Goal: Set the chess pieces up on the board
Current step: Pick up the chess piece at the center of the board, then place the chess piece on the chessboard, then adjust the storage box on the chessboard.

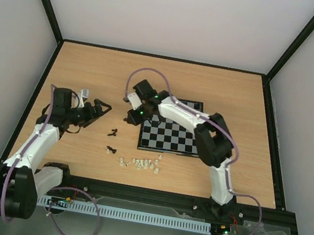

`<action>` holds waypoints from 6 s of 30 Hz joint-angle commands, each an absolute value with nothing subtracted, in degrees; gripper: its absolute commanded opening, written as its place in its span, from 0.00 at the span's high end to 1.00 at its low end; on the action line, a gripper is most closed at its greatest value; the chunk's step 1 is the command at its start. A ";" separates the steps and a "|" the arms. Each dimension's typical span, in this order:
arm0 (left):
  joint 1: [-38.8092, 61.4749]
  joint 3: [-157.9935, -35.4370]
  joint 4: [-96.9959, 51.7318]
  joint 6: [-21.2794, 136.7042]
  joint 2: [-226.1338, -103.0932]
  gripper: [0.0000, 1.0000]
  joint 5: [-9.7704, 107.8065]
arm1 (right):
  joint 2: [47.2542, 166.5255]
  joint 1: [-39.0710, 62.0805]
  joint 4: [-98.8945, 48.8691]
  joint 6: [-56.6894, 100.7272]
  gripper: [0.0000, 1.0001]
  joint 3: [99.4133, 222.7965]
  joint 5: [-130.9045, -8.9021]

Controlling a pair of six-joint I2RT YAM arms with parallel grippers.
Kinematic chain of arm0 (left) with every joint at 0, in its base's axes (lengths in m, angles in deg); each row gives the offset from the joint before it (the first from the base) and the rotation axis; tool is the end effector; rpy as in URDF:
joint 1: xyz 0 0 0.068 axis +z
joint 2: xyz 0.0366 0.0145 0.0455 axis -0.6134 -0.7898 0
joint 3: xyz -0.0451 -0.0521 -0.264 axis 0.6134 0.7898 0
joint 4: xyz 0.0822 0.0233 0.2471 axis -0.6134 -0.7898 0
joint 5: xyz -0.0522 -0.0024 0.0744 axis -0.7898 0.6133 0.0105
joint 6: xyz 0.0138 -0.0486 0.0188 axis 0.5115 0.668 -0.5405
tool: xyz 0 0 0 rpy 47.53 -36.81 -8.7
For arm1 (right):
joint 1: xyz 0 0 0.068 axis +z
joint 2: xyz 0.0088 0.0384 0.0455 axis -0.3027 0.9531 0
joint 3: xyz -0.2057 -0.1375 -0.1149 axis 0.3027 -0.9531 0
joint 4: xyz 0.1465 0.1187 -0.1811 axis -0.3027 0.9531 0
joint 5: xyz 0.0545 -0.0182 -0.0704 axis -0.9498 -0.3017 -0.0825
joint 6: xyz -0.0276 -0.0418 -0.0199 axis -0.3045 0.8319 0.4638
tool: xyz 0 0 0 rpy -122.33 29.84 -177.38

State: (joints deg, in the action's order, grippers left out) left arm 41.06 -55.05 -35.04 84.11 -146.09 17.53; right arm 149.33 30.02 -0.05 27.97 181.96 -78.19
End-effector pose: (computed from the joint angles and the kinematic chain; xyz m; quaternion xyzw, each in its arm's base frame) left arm 0.2041 -0.0113 0.2190 -0.1529 0.8404 -0.4159 0.3119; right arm 0.3141 0.3592 0.1898 -0.4132 0.8433 0.2501 0.2356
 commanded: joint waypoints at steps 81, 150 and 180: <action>-3.36 -151.60 -67.95 76.00 -222.55 0.98 50.08 | 100.13 -10.42 -15.92 -6.17 0.34 135.71 -61.24; -1.45 -135.90 -58.44 76.45 -213.33 0.98 46.91 | 142.13 -13.67 -50.33 -28.38 0.65 140.21 -89.40; -3.70 -147.89 -65.06 75.74 -225.89 0.98 53.76 | 123.02 -18.06 -39.63 -21.04 0.48 137.72 -80.65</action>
